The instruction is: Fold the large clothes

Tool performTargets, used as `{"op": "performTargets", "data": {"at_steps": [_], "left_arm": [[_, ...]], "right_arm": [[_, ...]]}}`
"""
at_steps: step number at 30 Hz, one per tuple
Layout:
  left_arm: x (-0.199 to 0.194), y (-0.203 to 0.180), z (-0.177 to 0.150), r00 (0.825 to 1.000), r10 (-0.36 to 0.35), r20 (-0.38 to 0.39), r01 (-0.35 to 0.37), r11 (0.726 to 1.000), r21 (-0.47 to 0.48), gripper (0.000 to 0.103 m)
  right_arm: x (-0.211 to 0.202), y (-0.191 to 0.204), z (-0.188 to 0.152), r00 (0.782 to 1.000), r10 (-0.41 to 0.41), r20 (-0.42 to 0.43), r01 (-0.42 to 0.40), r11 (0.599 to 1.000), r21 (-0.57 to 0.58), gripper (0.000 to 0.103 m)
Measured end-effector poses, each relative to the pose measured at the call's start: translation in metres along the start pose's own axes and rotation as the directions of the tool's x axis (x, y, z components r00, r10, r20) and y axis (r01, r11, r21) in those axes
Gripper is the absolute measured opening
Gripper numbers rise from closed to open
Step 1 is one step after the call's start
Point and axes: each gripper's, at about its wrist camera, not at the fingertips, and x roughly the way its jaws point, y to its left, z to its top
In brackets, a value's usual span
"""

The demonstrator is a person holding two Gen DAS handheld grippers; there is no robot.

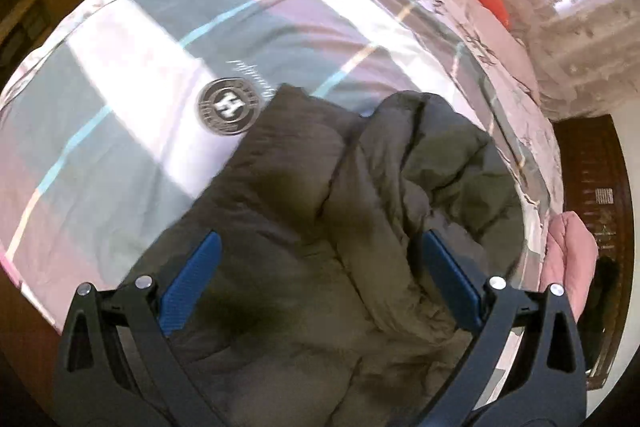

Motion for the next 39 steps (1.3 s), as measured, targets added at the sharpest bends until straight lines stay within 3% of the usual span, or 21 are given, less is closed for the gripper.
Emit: {"op": "performTargets", "data": {"at_steps": [3,4,5,7,9,11,13,14,16,17,18,19,22,23,24,26,28,30,33,37,39], "left_arm": [[0.014,-0.042,0.001,0.998,0.024,0.057,-0.033,0.986,0.163,0.101],[0.023,-0.061,-0.002,0.996,0.05,0.078,-0.068,0.967,0.245,0.101],[0.034,-0.075,-0.005,0.994,0.075,0.084,-0.096,0.949,0.3,0.101],[0.054,-0.095,-0.009,0.992,0.105,0.065,-0.122,0.919,0.375,0.101],[0.07,-0.11,-0.014,0.991,0.122,0.049,-0.132,0.901,0.414,0.101],[0.09,-0.125,-0.02,0.98,0.181,0.077,-0.196,0.857,0.477,0.101],[0.115,-0.131,-0.028,0.958,0.278,0.075,-0.272,0.793,0.545,0.101],[0.123,-0.128,-0.03,0.954,0.298,0.035,-0.269,0.795,0.544,0.101],[0.138,-0.11,-0.032,0.949,0.277,-0.152,-0.183,0.873,0.452,0.096],[0.146,-0.096,-0.034,0.932,0.239,-0.274,-0.128,0.921,0.368,0.093],[0.151,-0.088,-0.039,0.913,0.219,-0.344,-0.099,0.938,0.334,0.093],[0.153,-0.085,-0.043,0.902,0.217,-0.374,-0.085,0.937,0.34,0.093],[0.159,-0.085,-0.065,0.868,0.284,-0.407,-0.073,0.885,0.46,0.093],[0.163,-0.083,-0.076,0.846,0.313,-0.432,-0.068,0.867,0.494,0.093],[0.164,-0.082,-0.083,0.843,0.326,-0.428,-0.068,0.853,0.517,0.093],[0.165,-0.082,-0.093,0.846,0.358,-0.396,-0.08,0.819,0.569,0.095],[0.164,-0.08,-0.092,0.849,0.355,-0.392,-0.075,0.815,0.575,0.095],[0.161,-0.077,-0.085,0.853,0.331,-0.404,-0.062,0.832,0.551,0.095],[0.149,-0.071,-0.068,0.853,0.27,-0.447,-0.029,0.879,0.475,0.093],[0.109,-0.064,-0.037,0.904,0.157,-0.398,0.024,0.91,0.414,0.093],[0.095,-0.054,-0.023,0.92,0.11,-0.376,0.04,0.928,0.369,0.095]], "right_arm": [[0.016,-0.01,0.002,0.994,-0.097,-0.042,0.097,0.995,0.018,0.003],[0.014,-0.011,0.004,0.994,-0.106,-0.03,0.107,0.994,0.025,0.015],[0.007,-0.012,0.01,0.995,-0.096,0.001,0.096,0.994,0.048,0.045],[-0.004,-0.012,0.021,0.995,-0.07,0.069,0.063,0.993,0.099,0.086],[-0.016,-0.006,0.033,0.99,-0.029,0.141,0.009,0.99,0.141,0.086],[-0.016,0.001,0.046,0.989,0.012,0.15,-0.036,0.986,0.161,0.086],[-0.019,0.003,0.054,0.982,-0.022,0.187,-0.008,0.987,0.158,0.086],[-0.022,0.003,0.058,0.975,-0.05,0.215,0.015,0.987,0.162,0.086],[-0.026,-0.002,0.069,0.964,-0.075,0.254,0.029,0.984,0.178,0.086],[-0.026,-0.008,0.077,0.96,-0.085,0.267,0.032,0.98,0.196,0.086],[-0.024,-0.016,0.083,0.958,-0.095,0.272,0.03,0.972,0.233,0.086],[-0.02,-0.024,0.086,0.959,-0.091,0.269,0.016,0.963,0.268,0.086],[0.008,-0.052,0.093,0.976,0.018,0.219,-0.109,0.903,0.415,0.086],[0.021,-0.059,0.093,0.978,0.06,0.2,-0.15,0.866,0.476,0.086],[0.023,-0.064,0.09,0.978,0.072,0.196,-0.163,0.848,0.505,0.086],[0.024,-0.062,0.098,0.974,0.068,0.216,-0.175,0.831,0.529,0.086],[0.018,-0.054,0.109,0.963,0.054,0.265,-0.187,0.84,0.51,0.086],[0.016,-0.043,0.121,0.955,0.052,0.291,-0.193,0.856,0.479,0.086],[0.036,-0.034,0.139,0.972,0.003,0.234,-0.121,0.863,0.49,0.087],[0.05,-0.031,0.156,0.969,0.014,0.248,-0.143,0.85,0.507,0.091],[0.058,-0.028,0.168,0.968,0.05,0.244,-0.171,0.846,0.505,0.095]]}}
